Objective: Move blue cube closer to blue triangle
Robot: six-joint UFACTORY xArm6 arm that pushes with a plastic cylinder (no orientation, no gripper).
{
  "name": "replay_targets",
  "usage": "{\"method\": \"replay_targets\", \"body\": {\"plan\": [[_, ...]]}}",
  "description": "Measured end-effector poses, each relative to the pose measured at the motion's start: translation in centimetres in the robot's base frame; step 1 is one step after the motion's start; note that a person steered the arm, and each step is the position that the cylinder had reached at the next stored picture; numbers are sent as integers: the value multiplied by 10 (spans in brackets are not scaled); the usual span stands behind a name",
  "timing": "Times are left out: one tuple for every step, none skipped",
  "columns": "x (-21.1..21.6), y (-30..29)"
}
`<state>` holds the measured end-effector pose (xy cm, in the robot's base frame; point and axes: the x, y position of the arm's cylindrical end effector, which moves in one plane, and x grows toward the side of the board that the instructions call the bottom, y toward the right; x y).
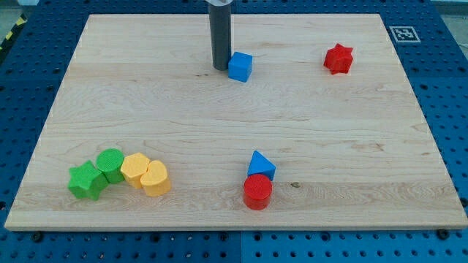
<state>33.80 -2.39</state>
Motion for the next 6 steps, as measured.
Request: {"method": "replay_targets", "body": {"plan": [[0,3],[-5,6],[-7,8],[-7,19],[-7,37],[-7,53]]}}
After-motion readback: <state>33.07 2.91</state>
